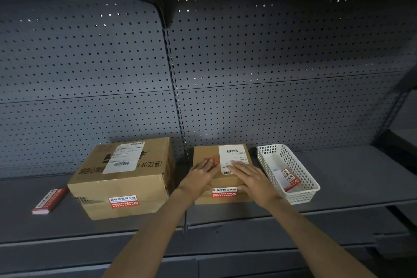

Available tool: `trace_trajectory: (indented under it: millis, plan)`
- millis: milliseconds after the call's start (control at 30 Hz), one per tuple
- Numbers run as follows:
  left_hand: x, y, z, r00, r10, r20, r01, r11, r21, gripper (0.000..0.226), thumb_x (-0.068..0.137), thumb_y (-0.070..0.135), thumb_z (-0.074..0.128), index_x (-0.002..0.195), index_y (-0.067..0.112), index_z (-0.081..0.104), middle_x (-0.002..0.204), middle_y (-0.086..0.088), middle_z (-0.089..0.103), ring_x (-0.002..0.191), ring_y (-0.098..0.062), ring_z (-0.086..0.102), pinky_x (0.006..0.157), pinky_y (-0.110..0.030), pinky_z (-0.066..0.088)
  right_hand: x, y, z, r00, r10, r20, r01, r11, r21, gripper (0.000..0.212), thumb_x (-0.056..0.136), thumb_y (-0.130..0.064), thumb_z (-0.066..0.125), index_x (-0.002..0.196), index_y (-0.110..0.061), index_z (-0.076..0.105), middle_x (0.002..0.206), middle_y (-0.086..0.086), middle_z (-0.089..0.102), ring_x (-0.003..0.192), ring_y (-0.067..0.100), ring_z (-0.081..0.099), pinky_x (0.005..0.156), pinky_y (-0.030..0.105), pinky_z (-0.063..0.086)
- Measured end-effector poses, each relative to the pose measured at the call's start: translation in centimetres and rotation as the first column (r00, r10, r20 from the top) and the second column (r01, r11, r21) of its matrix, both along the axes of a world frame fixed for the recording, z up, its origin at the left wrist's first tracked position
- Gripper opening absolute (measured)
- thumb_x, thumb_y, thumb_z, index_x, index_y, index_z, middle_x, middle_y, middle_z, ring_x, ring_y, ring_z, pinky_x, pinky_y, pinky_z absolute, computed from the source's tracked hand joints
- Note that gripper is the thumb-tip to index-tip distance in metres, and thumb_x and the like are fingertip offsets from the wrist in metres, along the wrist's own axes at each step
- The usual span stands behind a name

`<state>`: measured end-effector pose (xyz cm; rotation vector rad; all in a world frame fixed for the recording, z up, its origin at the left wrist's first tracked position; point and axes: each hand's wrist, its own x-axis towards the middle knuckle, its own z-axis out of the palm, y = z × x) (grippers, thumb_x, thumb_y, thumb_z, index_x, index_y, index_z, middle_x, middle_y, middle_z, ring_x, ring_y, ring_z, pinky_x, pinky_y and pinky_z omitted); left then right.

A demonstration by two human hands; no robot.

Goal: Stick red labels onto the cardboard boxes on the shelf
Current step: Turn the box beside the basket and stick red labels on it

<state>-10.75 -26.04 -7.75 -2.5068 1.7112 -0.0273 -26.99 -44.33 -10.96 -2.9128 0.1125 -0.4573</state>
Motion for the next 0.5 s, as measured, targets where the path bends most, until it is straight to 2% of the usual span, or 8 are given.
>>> trace_trajectory:
  millis: [67, 100, 167, 233, 300, 333, 433, 500]
  plan:
    - [0.4, 0.6, 0.2, 0.992, -0.010, -0.122, 0.006, 0.999, -0.036, 0.082, 0.096, 0.044, 0.059, 0.159, 0.024, 0.011, 0.167, -0.010, 0.008, 0.154, -0.026, 0.004, 0.125, -0.043, 0.011, 0.0, 0.1, 0.3, 1.000, -0.004, 0.010, 0.003, 0.988, 0.154, 0.066, 0.094, -0.044, 0.062, 0.154, -0.033, 0.034, 0.162, -0.015, 0.025, 0.150, 0.004, 0.017, 0.123, 0.033, 0.012]
    - [0.5, 0.9, 0.5, 0.969, 0.014, -0.246, -0.033, 0.997, -0.076, 0.080, 0.095, 0.051, 0.057, 0.158, 0.026, 0.015, 0.167, -0.006, 0.008, 0.154, -0.023, 0.002, 0.126, -0.042, 0.007, 0.1, 0.1, 0.6, 0.999, -0.019, 0.029, 0.010, 0.960, 0.279, 0.059, 0.094, -0.047, 0.059, 0.149, -0.034, 0.043, 0.159, -0.017, 0.031, 0.148, 0.002, 0.021, 0.123, 0.033, 0.015]
    - [0.1, 1.5, 0.9, 0.873, 0.055, -0.485, -0.179, 0.960, -0.213, 0.070, 0.092, 0.060, 0.055, 0.153, 0.030, 0.035, 0.165, 0.002, 0.018, 0.153, -0.017, 0.007, 0.125, -0.044, 0.007, 0.3, 0.1, 1.2, 0.994, -0.083, 0.073, 0.035, 0.866, 0.498, 0.039, 0.096, -0.038, 0.061, 0.135, -0.031, 0.061, 0.149, -0.017, 0.047, 0.141, -0.002, 0.036, 0.123, 0.033, 0.025]
    - [-0.7, 1.5, 0.9, 0.805, 0.091, -0.587, -0.362, 0.859, -0.363, 0.055, 0.095, 0.053, 0.056, 0.144, 0.028, 0.050, 0.157, 0.002, 0.035, 0.149, -0.018, 0.023, 0.123, -0.045, 0.020, 0.4, 0.1, 1.9, 0.975, -0.182, 0.132, 0.077, 0.822, 0.565, 0.029, 0.097, -0.019, 0.064, 0.125, -0.026, 0.069, 0.139, -0.017, 0.054, 0.133, -0.003, 0.045, 0.119, 0.031, 0.034]
    - [-1.6, 1.3, 0.9, 0.732, 0.172, -0.660, -0.549, 0.722, -0.421, 0.050, 0.095, 0.040, 0.062, 0.140, 0.022, 0.049, 0.144, -0.001, 0.043, 0.138, -0.022, 0.039, 0.116, -0.043, 0.034, 0.5, 0.2, 2.2, 0.952, -0.273, 0.138, 0.141, 0.792, 0.594, 0.037, 0.096, -0.011, 0.064, 0.131, -0.023, 0.064, 0.140, -0.011, 0.054, 0.134, 0.005, 0.046, 0.118, 0.033, 0.036]
    - [-2.0, 1.2, 1.0, 0.665, 0.208, -0.717, -0.637, 0.660, -0.399, 0.052, 0.094, 0.037, 0.064, 0.139, 0.020, 0.046, 0.140, -0.003, 0.044, 0.133, -0.024, 0.044, 0.113, -0.044, 0.039, 0.6, 0.4, 2.4, 0.941, -0.323, 0.101, 0.193, 0.759, 0.622, 0.043, 0.096, -0.011, 0.064, 0.137, -0.022, 0.058, 0.143, -0.006, 0.054, 0.135, 0.012, 0.047, 0.117, 0.035, 0.037]
    - [-2.9, 1.0, 1.1, 0.451, 0.218, -0.865, -0.789, 0.551, -0.272, 0.067, 0.093, 0.039, 0.066, 0.147, 0.015, 0.032, 0.140, -0.008, 0.050, 0.130, -0.029, 0.051, 0.107, -0.044, 0.045, 1.0, 1.0, 2.9, 0.913, -0.405, -0.049, 0.288, 0.556, 0.780, 0.059, 0.098, -0.016, 0.061, 0.152, -0.017, 0.036, 0.147, 0.004, 0.052, 0.137, 0.024, 0.048, 0.114, 0.039, 0.039]
    - [-3.2, 0.9, 1.0, 0.378, 0.226, -0.898, -0.843, 0.486, -0.233, 0.075, 0.092, 0.040, 0.068, 0.147, 0.011, 0.028, 0.138, -0.008, 0.054, 0.128, -0.030, 0.053, 0.103, -0.042, 0.046, 1.0, 1.2, 3.3, 0.900, -0.420, -0.118, 0.316, 0.440, 0.841, 0.062, 0.100, -0.018, 0.058, 0.154, -0.011, 0.029, 0.151, 0.008, 0.047, 0.140, 0.029, 0.043, 0.115, 0.041, 0.034]
